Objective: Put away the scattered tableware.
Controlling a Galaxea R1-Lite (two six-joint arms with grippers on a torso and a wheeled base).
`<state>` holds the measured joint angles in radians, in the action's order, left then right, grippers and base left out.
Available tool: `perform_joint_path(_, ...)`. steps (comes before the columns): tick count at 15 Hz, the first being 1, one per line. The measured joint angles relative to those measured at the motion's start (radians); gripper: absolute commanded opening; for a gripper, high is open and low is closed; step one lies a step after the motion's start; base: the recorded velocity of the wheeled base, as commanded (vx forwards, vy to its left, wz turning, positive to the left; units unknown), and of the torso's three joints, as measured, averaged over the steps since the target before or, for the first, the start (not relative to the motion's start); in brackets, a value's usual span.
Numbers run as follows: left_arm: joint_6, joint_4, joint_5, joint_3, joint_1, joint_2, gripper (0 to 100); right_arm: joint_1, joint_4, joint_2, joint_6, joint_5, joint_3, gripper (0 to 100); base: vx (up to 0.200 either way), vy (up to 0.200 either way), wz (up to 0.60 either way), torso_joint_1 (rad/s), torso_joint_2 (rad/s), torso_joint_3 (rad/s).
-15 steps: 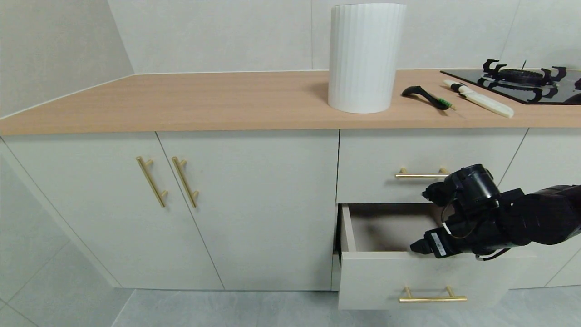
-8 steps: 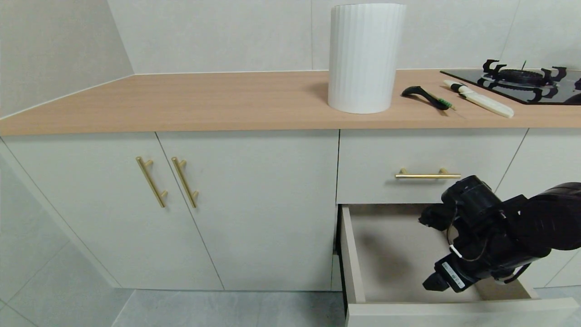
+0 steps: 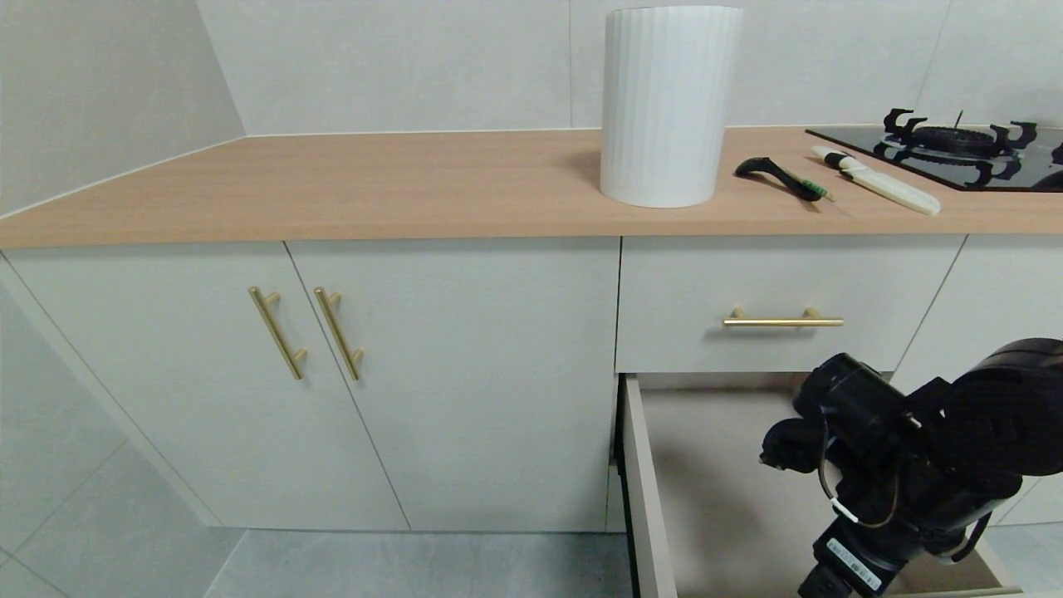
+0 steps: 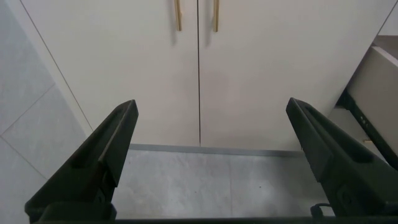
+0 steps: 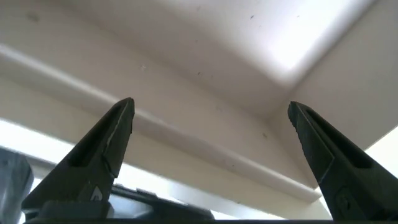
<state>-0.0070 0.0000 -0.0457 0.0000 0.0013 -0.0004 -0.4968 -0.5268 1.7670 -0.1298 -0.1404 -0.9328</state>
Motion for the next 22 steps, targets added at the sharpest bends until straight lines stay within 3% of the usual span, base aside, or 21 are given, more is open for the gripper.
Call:
perform_joint_path(3,0.0,0.0,0.0,0.0,0.0,0.0,100,-0.046,-0.065,-0.006,0.0,-0.003,0.0,100,0.0,0.0,0.0,0.0,0.0,0.0)
perform_joint_path(8,0.0,0.0,0.0,0.0,0.0,0.0,100,-0.057,-0.05,-0.01,0.033,-0.02,-0.026,100,0.0,0.0,0.0,0.0,0.0,0.0)
perform_joint_path(12,0.0,0.0,0.0,0.0,0.0,0.0,100,-0.004,0.023,-0.027,0.278,-0.021,-0.147,100,0.0,0.0,0.0,0.0,0.0,0.0)
perform_joint_path(16,0.0,0.0,0.0,0.0,0.0,0.0,100,0.082,0.159,-0.079,0.296,-0.03,-0.17,100,0.0,0.0,0.0,0.0,0.0,0.0)
perform_joint_path(22,0.0,0.0,0.0,0.0,0.0,0.0,100,0.115,0.17,-0.161,0.291,-0.031,-0.168,100,0.0,0.0,0.0,0.005,-0.03,-0.024)
